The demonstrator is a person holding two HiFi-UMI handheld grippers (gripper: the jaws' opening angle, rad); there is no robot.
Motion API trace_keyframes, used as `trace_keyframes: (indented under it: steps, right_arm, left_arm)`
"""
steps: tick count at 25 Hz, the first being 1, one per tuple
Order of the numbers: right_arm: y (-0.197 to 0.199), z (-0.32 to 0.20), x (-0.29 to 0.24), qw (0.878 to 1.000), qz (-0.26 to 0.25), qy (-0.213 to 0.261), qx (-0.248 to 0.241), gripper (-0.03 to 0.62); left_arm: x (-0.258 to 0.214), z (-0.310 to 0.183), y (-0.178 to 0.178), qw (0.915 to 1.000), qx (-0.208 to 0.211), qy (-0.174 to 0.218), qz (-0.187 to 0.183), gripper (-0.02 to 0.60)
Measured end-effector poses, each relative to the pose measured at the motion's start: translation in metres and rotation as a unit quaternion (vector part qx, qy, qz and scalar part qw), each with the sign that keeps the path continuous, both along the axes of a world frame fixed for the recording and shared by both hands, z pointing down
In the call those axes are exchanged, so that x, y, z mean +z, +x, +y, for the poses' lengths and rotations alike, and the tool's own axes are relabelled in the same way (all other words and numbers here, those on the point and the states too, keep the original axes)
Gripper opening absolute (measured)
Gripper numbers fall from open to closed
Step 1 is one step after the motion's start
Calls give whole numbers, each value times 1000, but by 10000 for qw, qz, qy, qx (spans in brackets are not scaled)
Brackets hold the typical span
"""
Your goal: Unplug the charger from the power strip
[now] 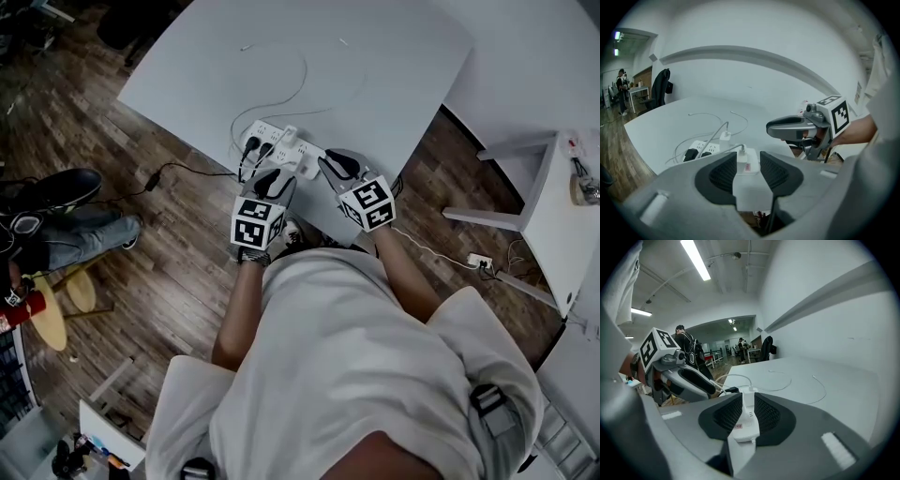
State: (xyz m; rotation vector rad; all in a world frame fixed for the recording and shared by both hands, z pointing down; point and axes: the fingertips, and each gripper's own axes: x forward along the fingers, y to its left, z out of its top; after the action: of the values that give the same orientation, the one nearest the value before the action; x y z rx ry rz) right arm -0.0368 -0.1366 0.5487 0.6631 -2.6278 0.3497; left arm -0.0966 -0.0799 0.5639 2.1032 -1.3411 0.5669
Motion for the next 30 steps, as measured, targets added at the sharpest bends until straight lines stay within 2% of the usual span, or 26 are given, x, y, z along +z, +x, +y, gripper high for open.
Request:
trace_keyframes:
  steps: [7, 16, 23, 26, 30]
  right_arm:
    - [-11, 11, 62, 9975, 612, -247, -256, 101]
    - [-8, 8, 107, 9890, 1375, -305, -445, 109]
    - [-8, 9, 113, 9917, 1192, -322, -366, 109]
    - [-9, 10, 112, 9917, 1174, -311, -422, 108]
    - [-7, 10, 112, 9914, 1186, -341, -426, 107]
  left_arm:
    - [30, -16, 1, 9998, -36, -90, -148, 184]
    - [47, -31, 7, 9994, 48, -112, -311, 186]
    - [52, -43, 6, 9989, 20, -88, -462, 183]
    - [52, -42, 8, 9995, -32, -75, -316, 149]
    - [51, -43, 8, 9998, -119, -67, -145, 149]
